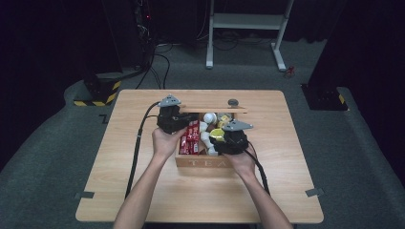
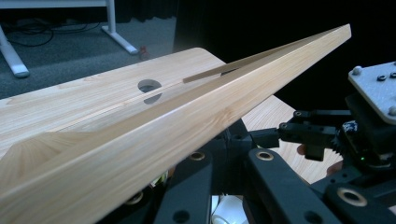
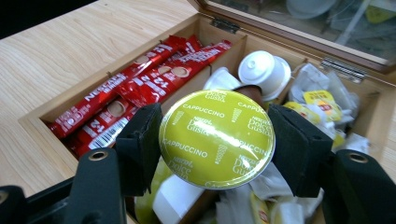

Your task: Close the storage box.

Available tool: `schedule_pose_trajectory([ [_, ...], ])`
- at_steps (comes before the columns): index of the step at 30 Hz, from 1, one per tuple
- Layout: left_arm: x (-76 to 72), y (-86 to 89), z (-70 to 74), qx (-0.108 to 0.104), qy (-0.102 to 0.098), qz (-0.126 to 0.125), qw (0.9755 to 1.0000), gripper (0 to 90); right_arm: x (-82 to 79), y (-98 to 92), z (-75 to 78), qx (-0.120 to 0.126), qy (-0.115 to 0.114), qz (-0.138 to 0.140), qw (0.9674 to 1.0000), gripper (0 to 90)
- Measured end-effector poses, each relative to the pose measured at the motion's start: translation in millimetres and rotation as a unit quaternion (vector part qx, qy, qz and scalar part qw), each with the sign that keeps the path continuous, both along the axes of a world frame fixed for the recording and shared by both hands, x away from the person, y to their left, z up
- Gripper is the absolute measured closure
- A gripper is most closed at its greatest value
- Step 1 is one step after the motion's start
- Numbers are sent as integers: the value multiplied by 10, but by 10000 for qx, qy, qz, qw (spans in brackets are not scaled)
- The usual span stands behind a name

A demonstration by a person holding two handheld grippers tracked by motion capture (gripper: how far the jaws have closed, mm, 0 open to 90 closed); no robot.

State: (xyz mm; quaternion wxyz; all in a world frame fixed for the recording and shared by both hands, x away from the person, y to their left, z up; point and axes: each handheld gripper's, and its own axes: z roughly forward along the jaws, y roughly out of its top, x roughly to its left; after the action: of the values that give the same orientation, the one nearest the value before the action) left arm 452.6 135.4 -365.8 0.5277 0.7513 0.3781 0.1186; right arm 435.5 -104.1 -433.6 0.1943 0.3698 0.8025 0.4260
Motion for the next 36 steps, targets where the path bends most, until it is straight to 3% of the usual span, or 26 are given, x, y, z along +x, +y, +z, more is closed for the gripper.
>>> schedule_pose_trajectory([
  [8,-7,2,-4,8,7,-9,10000,900,1,-196,38,203,56,-102,9997,379],
  [20,-18,6,-24,-13,-47,-34,10000,900,-41,-378,118,294,44,-177,9994,379],
  [27,-13,-6,-29,-36,-136,32,9999,900,-51,-584,138,500,-1,-207,9985,379],
  [36,-16,-7,-31,-60,-120,34,9999,900,-105,-877,177,504,-24,-406,9979,380],
])
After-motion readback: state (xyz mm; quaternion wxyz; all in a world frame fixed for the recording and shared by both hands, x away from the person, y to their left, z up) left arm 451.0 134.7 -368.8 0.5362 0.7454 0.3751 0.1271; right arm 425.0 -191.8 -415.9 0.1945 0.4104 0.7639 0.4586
